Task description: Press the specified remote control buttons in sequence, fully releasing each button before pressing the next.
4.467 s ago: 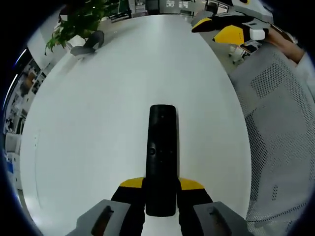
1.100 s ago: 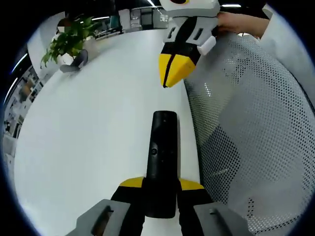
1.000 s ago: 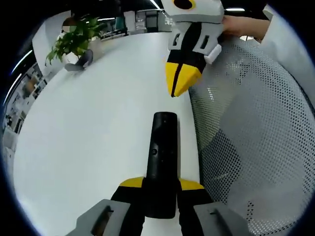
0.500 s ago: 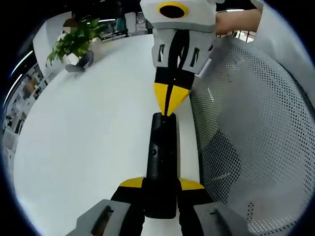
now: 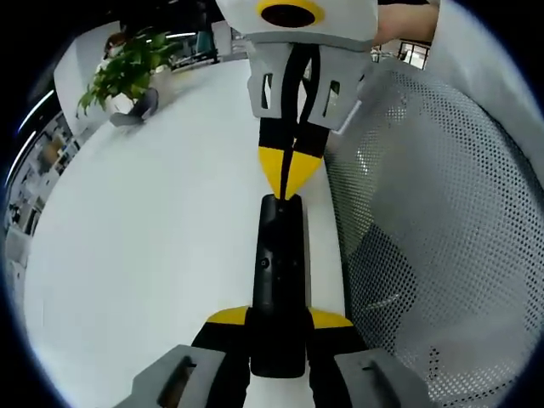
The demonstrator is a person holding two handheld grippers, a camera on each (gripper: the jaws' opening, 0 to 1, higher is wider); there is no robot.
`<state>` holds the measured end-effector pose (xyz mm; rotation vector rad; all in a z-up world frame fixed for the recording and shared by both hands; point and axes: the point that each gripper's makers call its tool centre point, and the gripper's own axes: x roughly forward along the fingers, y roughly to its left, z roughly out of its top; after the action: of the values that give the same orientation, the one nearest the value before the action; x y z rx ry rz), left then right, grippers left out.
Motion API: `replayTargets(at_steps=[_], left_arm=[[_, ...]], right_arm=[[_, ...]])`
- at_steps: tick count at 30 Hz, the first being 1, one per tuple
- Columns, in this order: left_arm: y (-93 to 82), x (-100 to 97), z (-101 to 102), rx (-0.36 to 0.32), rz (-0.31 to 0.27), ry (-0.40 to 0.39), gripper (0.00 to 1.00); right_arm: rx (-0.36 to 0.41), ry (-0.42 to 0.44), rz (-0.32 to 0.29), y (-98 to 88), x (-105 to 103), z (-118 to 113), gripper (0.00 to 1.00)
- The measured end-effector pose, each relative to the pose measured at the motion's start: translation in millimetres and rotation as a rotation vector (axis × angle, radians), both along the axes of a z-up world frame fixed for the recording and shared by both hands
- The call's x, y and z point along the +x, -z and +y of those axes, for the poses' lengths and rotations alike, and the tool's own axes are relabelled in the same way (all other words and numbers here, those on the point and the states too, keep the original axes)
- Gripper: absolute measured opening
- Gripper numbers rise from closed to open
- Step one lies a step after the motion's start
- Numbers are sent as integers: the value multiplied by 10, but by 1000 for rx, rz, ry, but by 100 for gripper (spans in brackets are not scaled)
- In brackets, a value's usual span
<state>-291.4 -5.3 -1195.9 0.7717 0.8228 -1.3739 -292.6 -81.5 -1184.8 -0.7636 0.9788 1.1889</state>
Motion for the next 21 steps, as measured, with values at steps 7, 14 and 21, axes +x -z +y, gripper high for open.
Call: replayTargets(at_steps=[7, 14, 21], left_arm=[[3, -3, -3, -11, -1, 20, 24], [2, -4, -5, 2, -1, 24, 24], [0, -2, -5, 5, 3, 23, 24]], right_arm=[[-172, -25, 61, 25, 11, 13, 0], [-40, 61, 74, 5, 38, 24, 0], [195, 139, 10, -33, 24, 18, 0]])
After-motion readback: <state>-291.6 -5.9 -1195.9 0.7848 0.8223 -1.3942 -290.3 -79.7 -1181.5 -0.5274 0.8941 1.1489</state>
